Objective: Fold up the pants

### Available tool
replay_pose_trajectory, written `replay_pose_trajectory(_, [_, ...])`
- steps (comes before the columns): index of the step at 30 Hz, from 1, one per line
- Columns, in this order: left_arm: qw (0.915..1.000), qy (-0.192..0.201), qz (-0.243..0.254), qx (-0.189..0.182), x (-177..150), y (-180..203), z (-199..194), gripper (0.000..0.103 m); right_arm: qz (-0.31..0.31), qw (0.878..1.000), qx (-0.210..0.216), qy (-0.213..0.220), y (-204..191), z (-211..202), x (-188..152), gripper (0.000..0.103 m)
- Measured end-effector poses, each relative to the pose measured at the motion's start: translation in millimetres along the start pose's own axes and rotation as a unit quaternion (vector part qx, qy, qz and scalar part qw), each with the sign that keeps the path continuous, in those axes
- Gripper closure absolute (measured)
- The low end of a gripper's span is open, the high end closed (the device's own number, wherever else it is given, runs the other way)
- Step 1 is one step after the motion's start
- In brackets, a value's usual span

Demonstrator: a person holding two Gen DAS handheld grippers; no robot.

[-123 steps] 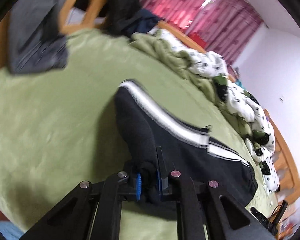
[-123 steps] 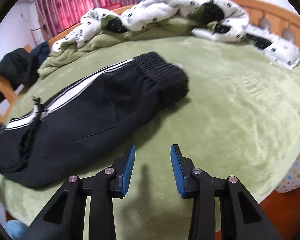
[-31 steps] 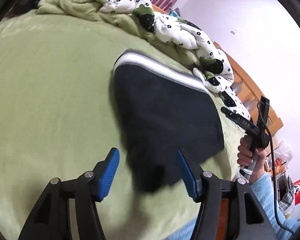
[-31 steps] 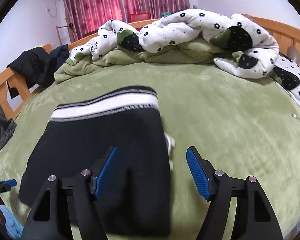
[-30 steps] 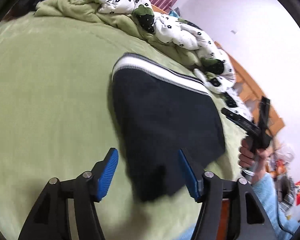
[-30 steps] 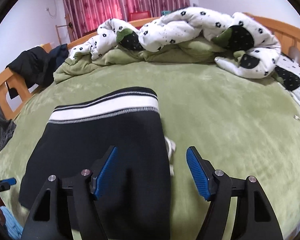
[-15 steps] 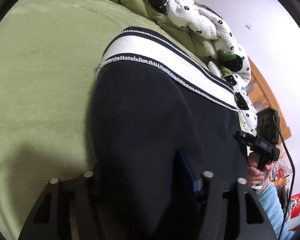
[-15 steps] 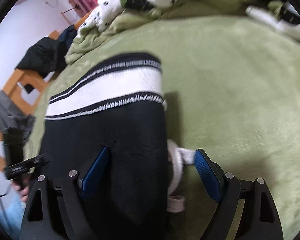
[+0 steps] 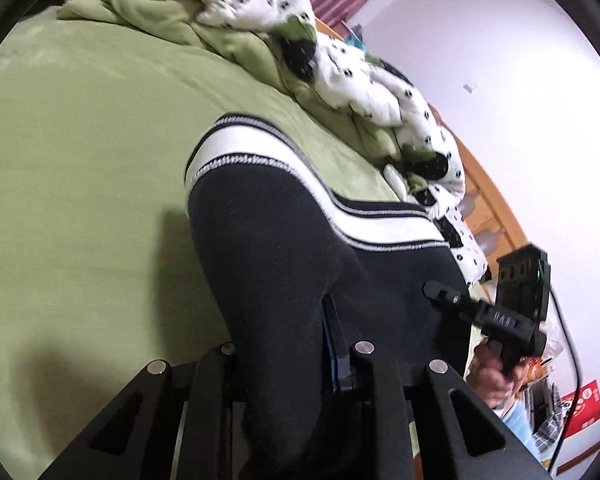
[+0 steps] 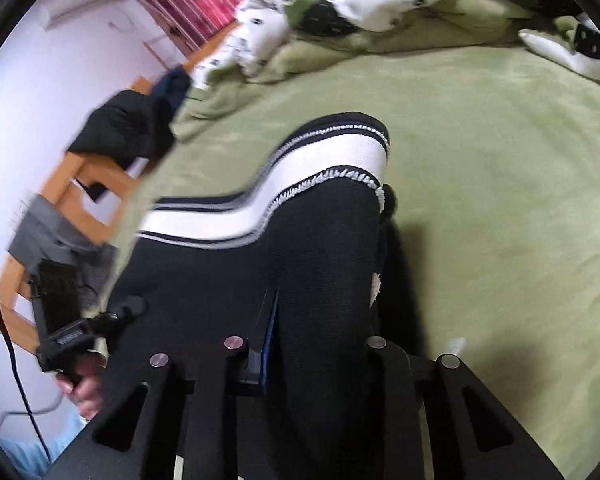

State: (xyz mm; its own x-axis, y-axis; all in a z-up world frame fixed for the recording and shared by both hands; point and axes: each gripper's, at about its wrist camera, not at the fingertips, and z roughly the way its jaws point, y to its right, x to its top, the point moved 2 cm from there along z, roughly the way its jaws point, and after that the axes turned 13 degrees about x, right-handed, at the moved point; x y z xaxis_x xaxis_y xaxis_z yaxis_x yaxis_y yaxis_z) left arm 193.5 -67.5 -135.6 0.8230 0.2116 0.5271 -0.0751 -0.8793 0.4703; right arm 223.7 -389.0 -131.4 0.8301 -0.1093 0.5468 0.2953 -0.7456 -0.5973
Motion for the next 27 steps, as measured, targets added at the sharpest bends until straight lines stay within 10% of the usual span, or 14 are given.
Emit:
replay_pose_trajectory(10, [0.9929,-0.016,-0.038,0.112,19.4,-150.7,-89.0,0.08,-0.016,0.991,0.124,-0.04,-109.2,133.1,-24.6,0.08])
replay_pose_trajectory(14, [0.9895,-0.049,-0.024,0.134,-7.6,-170.4,-64.3,0.064,-0.037,0.995,0.083,-0.048,-91.0,163.2,-36.9,0.067])
replay_pose_trajectory(19, [0.9847,0.0,0.018,0.173,-36.3,-156.8,-64.0,0.054,-0.07,0.996,0.025,-0.055,-93.3,154.1,-43.3,0.053])
replay_pose_trajectory(24, [0.9745,0.05,0.01,0.218,-35.1,-160.4,-112.4,0.054,-0.224,0.963,-0.144,-0.036,-139.6,117.9,-48.1,0.043])
replay_pose_trajectory(27, [0.9681,0.089,0.037,0.231,-18.8,-151.4,-130.9,0.052,-0.236,0.96,-0.15,-0.001,-155.4,103.4,-38.5,0.043])
